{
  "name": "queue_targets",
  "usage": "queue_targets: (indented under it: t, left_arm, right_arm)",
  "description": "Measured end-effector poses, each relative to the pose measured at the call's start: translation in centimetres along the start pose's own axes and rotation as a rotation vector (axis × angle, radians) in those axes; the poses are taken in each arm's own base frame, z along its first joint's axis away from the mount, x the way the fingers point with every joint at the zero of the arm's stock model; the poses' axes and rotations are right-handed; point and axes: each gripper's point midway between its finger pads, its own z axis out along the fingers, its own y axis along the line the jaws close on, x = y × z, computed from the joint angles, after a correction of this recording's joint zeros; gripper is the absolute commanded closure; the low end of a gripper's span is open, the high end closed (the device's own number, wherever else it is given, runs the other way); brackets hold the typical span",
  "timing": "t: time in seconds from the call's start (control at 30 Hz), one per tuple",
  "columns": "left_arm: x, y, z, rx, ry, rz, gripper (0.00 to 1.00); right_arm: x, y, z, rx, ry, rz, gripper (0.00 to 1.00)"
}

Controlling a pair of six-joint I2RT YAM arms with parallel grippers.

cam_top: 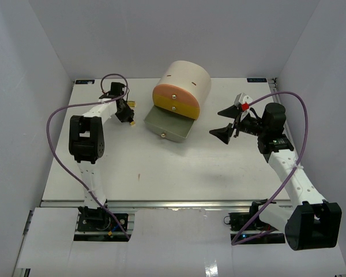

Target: Organize the makeup

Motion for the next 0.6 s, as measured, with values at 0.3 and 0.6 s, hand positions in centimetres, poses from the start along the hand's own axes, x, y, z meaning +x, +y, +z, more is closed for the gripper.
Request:
queue_targets:
  t: [0.3, 0.6]
  left_arm:
    - [1.4, -1.5, -12.7, 0.273, -0.138, 0.056, 0.96]
    - [4.3, -8.5, -18.8, 0.581, -0.135, 0.088, 0.84]
  right_arm:
    - [0.4, 0.1, -0.3, -0.005, 0.002, 0.012, 0.03]
    - [0.5, 0.0, -0.3, -0.002, 0.003, 0.017, 0.03]
